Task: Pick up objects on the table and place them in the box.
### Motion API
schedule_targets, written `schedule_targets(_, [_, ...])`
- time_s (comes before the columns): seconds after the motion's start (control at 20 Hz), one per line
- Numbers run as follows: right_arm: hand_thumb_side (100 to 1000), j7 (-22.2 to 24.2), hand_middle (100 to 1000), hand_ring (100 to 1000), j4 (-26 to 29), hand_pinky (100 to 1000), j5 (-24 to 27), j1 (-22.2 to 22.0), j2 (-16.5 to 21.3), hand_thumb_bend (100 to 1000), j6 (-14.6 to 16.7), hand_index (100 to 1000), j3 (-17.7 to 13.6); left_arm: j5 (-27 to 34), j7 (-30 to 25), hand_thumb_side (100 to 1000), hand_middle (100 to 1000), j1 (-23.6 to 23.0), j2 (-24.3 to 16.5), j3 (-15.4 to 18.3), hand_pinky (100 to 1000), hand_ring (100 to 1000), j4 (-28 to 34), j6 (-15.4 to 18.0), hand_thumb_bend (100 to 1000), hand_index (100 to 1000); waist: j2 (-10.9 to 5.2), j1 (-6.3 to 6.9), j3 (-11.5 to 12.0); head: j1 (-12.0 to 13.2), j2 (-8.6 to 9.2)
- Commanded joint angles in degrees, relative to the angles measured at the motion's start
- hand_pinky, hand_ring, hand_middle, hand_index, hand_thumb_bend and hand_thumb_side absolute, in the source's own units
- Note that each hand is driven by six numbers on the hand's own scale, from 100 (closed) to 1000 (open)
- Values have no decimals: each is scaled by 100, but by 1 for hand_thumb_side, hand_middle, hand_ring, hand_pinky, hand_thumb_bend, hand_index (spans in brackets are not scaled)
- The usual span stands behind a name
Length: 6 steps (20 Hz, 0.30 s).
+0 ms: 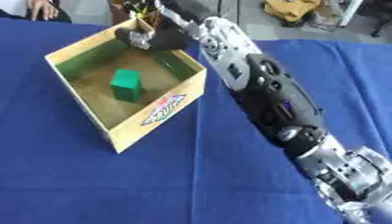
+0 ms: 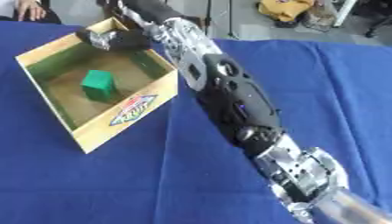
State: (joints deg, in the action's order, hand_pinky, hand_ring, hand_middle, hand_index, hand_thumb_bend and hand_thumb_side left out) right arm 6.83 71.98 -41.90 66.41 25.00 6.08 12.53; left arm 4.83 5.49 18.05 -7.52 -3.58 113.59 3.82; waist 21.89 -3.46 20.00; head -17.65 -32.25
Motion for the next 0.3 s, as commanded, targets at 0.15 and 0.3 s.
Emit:
schedule_targets(0.15, [1000, -360, 738, 875, 1362, 853, 1436, -253, 695, 102, -491, 884, -218, -37, 61, 1000, 728, -17, -102, 89, 709, 668, 100, 5, 100, 818, -192, 92, -135, 299, -141])
schedule_targets(0.3, [1000, -441, 735, 871, 1986, 864, 2187, -544, 967, 100, -756, 884, -366, -47, 85, 1000, 727, -37, -111, 108, 708, 671, 100, 6, 100, 818, -230, 133, -230, 438, -182])
